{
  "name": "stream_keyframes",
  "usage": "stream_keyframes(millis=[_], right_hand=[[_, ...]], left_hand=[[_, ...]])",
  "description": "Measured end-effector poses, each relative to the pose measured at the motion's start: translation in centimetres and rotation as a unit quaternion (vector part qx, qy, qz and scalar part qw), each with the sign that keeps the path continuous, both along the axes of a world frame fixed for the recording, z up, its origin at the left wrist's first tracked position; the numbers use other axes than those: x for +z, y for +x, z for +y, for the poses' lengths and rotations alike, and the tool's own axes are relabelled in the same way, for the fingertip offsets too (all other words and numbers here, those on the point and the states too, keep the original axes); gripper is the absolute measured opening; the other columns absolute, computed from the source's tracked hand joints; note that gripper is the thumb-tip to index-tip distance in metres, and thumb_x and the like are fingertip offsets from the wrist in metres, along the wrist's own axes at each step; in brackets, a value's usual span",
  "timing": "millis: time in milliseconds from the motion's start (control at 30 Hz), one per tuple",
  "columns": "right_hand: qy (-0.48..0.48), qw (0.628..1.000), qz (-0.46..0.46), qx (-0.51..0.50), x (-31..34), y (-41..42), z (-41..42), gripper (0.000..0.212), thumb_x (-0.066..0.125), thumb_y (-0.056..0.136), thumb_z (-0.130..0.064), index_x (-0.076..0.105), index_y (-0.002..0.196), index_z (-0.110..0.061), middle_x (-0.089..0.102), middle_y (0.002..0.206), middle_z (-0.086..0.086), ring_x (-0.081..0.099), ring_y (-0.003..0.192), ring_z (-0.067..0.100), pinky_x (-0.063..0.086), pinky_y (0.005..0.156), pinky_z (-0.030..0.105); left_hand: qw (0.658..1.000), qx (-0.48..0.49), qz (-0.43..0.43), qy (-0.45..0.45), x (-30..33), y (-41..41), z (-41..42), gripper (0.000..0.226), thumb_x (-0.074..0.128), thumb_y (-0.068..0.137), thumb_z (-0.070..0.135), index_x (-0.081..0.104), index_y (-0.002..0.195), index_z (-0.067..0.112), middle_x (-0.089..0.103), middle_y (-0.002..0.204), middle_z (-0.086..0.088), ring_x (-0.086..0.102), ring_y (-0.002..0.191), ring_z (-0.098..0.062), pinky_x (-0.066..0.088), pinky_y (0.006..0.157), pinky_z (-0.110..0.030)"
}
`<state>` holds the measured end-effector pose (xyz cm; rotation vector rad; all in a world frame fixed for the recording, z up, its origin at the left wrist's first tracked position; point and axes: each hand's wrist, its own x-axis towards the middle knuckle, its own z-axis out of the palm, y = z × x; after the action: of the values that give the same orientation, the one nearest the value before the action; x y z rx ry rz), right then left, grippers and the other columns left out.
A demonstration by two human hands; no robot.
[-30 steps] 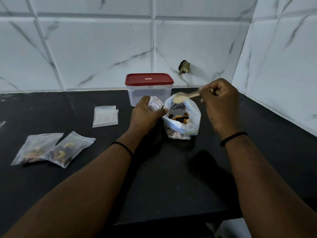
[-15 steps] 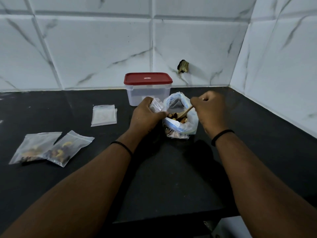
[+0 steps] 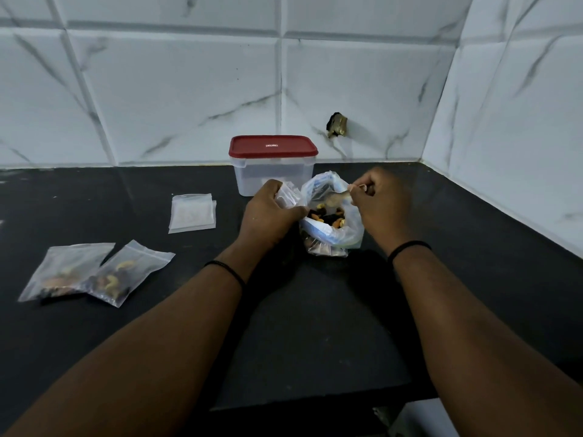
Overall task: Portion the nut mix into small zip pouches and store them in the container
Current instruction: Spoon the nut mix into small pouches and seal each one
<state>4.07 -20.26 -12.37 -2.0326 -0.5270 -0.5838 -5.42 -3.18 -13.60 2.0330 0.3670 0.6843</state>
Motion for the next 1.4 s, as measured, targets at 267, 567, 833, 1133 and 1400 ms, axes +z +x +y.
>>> stream_keyframes(millis=[267, 567, 833, 1133, 1400], right_hand=[[-0.047, 0.997, 0.053, 0.032, 0.0, 0.6, 0.0, 0.008, 0.071, 0.087, -0.014, 0.069, 0.079, -0.013, 0.07, 0.074, -0.004, 0.065, 0.072, 0.012, 0.051, 0.068, 0.026], [0.074, 0.953, 0.272, 0.11, 1.4, -0.2, -0.7, 0.016, 0.068, 0.086, -0.01, 0.061, 0.072, -0.006, 0.057, 0.059, 0.004, 0.037, 0.036, 0.005, 0.028, 0.039, 0.018], [0.119, 0.919, 0.36, 0.105, 1.3, -0.3, 0.1, 0.022, 0.067, 0.087, -0.009, 0.056, 0.068, -0.008, 0.056, 0.05, 0.0, 0.026, 0.031, 0.005, 0.017, 0.033, 0.013], [0.162, 0.868, 0.456, 0.108, 1.3, 0.7, -1.0, 0.022, 0.062, 0.09, -0.009, 0.056, 0.068, -0.009, 0.053, 0.049, -0.002, 0.025, 0.031, 0.004, 0.013, 0.033, 0.012], [0.174, 0.869, 0.453, 0.094, 1.2, 0.7, -0.9, 0.02, 0.062, 0.091, -0.01, 0.056, 0.071, -0.011, 0.05, 0.051, -0.003, 0.024, 0.031, 0.003, 0.014, 0.032, 0.012]], left_hand=[[1.0, 0.005, 0.006, 0.008, -0.2, 0.3, 0.2, 0.041, 0.079, 0.08, 0.029, 0.058, 0.114, 0.019, 0.066, 0.102, 0.002, 0.061, 0.085, -0.009, 0.048, 0.066, -0.024], [1.0, 0.013, 0.014, 0.002, -0.2, 0.5, 0.2, 0.046, 0.079, 0.08, 0.029, 0.058, 0.119, 0.018, 0.067, 0.114, -0.002, 0.063, 0.101, -0.018, 0.056, 0.087, -0.04], [1.0, 0.011, 0.009, -0.024, -0.1, 0.4, 0.3, 0.041, 0.079, 0.08, 0.022, 0.06, 0.116, 0.019, 0.069, 0.11, -0.001, 0.066, 0.098, -0.018, 0.057, 0.087, -0.04], [0.999, 0.013, 0.008, -0.046, 0.0, 0.3, 0.2, 0.04, 0.076, 0.082, 0.016, 0.059, 0.118, 0.02, 0.067, 0.114, -0.001, 0.065, 0.099, -0.017, 0.057, 0.087, -0.042], [0.998, 0.017, 0.001, -0.066, 0.0, 0.3, 0.3, 0.039, 0.078, 0.08, 0.019, 0.059, 0.115, 0.019, 0.068, 0.113, -0.003, 0.066, 0.1, -0.02, 0.058, 0.087, -0.047]])
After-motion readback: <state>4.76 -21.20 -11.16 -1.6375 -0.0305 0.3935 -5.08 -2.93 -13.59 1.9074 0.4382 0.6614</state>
